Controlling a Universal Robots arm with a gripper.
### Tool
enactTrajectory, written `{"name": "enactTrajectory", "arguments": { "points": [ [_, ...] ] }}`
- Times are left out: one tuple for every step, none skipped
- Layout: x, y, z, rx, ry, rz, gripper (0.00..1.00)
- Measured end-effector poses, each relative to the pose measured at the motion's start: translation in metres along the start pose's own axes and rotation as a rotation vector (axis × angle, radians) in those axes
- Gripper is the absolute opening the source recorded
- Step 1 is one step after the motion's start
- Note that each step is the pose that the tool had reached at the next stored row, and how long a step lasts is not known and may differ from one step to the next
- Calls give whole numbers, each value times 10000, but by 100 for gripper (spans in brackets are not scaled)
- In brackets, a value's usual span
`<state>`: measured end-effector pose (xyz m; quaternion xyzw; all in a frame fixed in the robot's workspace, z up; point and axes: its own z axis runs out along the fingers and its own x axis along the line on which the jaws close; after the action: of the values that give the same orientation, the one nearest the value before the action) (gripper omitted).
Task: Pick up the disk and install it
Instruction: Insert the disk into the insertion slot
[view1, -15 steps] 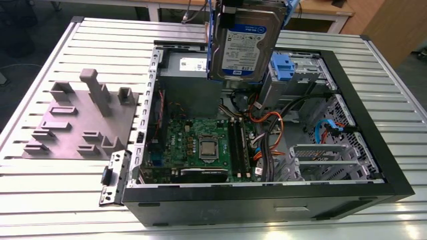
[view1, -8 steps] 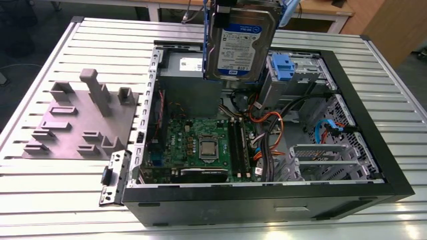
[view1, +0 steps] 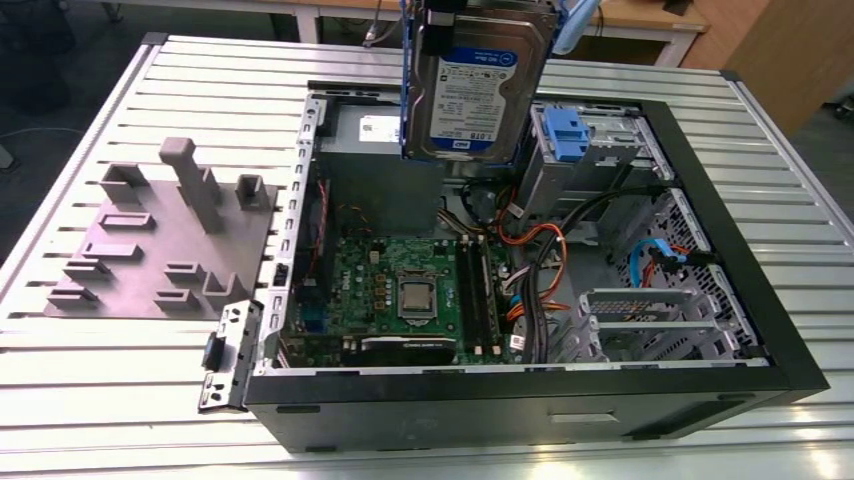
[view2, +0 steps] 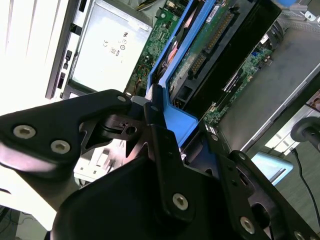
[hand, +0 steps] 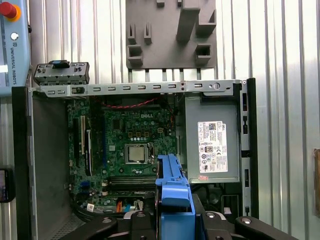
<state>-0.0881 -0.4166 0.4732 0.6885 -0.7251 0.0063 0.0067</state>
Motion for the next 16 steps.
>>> {"name": "enactTrajectory", "arguments": {
  "points": [
    [0, 0, 0, 0, 0, 0, 36],
    [0, 1, 0, 0, 0, 0, 36],
    [0, 0, 0, 0, 0, 0, 36],
    [0, 1, 0, 0, 0, 0, 36],
    [0, 1, 0, 0, 1, 0, 36],
    [2, 1, 0, 0, 3, 0, 36],
    [8, 2, 0, 0, 8, 0, 36],
    [17, 1, 0, 0, 13, 1, 36],
    [27, 0, 1, 1, 16, 0, 36],
    [38, -1, 1, 1, 20, 0, 36],
    [48, -1, 2, 1, 25, 1, 36],
    [60, -2, 2, 1, 29, 0, 36],
    [70, -3, 2, 2, 32, -1, 36],
    [82, -3, 2, 1, 34, 0, 36],
    [96, -4, 2, 1, 34, 0, 36],
    [111, -5, 4, 2, 33, 0, 36]
  ]
}}
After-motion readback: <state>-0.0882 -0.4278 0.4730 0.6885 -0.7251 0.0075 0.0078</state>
